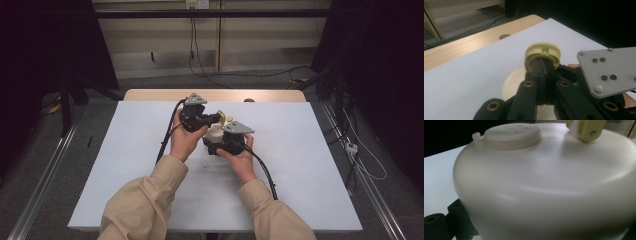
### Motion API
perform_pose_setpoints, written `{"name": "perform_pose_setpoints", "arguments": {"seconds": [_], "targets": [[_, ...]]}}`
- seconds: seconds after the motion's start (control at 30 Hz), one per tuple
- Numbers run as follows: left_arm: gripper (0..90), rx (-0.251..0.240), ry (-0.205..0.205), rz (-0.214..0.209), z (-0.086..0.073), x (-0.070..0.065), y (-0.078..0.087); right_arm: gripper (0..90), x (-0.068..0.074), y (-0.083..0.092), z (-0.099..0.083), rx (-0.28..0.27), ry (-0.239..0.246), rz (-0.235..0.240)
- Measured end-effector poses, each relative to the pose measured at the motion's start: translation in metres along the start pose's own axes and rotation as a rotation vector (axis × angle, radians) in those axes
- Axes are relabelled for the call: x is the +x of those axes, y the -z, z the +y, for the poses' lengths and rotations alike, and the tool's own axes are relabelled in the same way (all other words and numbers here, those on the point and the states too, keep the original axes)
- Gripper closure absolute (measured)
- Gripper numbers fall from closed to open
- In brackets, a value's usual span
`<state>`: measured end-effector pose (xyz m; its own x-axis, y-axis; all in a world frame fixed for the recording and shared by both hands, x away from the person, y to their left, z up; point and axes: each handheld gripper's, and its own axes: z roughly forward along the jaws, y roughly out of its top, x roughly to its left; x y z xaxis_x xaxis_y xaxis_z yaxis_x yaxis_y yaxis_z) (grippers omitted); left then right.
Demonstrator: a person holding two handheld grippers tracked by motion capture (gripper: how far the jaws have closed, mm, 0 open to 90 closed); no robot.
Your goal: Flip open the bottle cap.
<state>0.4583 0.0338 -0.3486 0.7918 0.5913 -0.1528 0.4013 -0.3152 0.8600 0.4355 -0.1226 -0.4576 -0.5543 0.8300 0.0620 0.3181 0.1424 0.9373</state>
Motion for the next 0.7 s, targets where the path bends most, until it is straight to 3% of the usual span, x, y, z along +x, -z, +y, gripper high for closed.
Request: {"name": "perform_pose_setpoints", "arguments": {"seconds": [0.7], "targets": [[89.8, 0.007, -0.006, -0.007, -0.0003, -0.0013, -0.0049, 5.1, 0.0004, 0.0004, 0.0011, 0.013, -0.013, -0.004]]}}
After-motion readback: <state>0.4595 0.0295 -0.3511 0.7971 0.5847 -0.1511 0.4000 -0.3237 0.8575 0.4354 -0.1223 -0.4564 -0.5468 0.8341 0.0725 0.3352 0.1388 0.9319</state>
